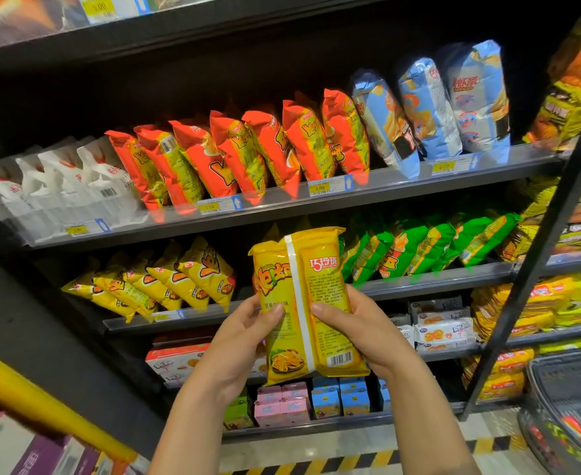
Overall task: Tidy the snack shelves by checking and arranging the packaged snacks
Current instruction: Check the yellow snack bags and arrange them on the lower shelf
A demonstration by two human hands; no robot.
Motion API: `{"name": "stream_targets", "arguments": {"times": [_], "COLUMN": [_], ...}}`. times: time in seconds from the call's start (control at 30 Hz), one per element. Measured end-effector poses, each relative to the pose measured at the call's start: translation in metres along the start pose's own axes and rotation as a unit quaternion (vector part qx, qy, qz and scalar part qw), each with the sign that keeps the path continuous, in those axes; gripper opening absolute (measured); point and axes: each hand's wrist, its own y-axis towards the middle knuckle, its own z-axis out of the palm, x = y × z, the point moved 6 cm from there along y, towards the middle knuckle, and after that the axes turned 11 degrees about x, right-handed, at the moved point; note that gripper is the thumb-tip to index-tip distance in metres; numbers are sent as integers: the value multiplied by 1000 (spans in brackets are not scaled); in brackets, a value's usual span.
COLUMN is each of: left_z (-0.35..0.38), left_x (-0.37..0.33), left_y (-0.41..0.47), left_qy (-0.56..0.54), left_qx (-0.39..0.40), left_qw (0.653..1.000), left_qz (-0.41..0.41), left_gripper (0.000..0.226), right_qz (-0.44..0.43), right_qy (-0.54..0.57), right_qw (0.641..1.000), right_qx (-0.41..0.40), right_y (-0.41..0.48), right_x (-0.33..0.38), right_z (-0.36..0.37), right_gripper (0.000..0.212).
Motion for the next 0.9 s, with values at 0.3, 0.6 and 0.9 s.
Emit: {"name": "stream_targets", "arguments": {"times": [0.3,0.6,0.9], "left_z": [-15,-92,-164], "left_x": [11,25,46], "left_y": [2,19,86], "left_qy": [-11,-36,19], "left_qx": [-36,-235,-379], "left_qw": [999,971,925], "left_qz": [-9,-7,4], "left_gripper": [53,35,73], "right_qz": [23,37,33], "right_qy": [2,-89,-146], "right_qw": [999,994,975], "right_qx": [36,-51,-163], "right_y": [16,67,150], "right_x": [-21,-38,-62], "right_z": [1,4,8], "right_gripper": [68,76,99]}}
